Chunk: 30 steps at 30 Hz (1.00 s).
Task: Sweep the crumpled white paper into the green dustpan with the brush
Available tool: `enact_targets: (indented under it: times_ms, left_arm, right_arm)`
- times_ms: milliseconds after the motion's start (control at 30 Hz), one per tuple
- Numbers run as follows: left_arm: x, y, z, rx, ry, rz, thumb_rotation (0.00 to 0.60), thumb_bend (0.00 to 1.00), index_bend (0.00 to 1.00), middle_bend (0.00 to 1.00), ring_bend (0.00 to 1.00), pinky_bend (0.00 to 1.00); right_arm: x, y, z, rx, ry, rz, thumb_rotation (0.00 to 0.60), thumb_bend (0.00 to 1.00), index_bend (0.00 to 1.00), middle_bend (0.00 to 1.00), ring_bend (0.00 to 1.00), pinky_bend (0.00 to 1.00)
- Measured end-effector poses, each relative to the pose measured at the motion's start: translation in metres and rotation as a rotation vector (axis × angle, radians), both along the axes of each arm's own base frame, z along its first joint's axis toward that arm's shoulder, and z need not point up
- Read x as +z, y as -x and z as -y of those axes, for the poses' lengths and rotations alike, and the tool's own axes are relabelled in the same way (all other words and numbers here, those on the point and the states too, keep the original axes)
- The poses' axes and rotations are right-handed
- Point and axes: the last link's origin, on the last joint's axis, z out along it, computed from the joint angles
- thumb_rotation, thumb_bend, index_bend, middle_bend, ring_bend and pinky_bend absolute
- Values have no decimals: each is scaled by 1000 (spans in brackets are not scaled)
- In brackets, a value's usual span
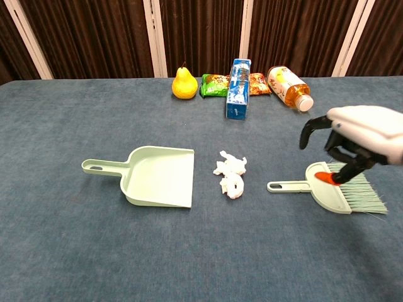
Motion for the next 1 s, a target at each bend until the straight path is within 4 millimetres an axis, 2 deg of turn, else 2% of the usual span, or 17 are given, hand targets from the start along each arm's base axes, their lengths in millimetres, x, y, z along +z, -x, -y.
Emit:
enact_targets:
  times_ms: [167, 400, 767, 900, 1000]
  left_arm:
    - [1, 1, -1, 6, 6, 3, 600, 0, 0, 0, 0, 49]
    - [0, 1, -1, 8, 12, 6, 600, 0, 0, 0, 0, 49]
    - [-2, -1, -1, 6, 13, 3, 600, 0, 0, 0, 0, 49]
    - [-2, -1, -1, 8, 14, 0, 600, 0, 0, 0, 0, 49]
    - [-2, -1, -1, 7, 13, -1, 600, 0, 0, 0, 0, 49]
  right_arm:
    - [-17, -2, 4, -6, -12, -25, 600, 301, 434, 893, 948, 810]
    - [-34, 6, 8, -46, -20, -55, 600, 301, 434, 893, 948, 809]
    - [-47, 22, 11, -82, -13, -66, 600, 306, 434, 893, 948, 810]
    - [-49, 27, 12, -95, -15, -70, 600, 344, 457, 893, 948, 810]
    - [-51, 32, 13, -105, -19, -79, 600, 387, 510, 893, 948, 810]
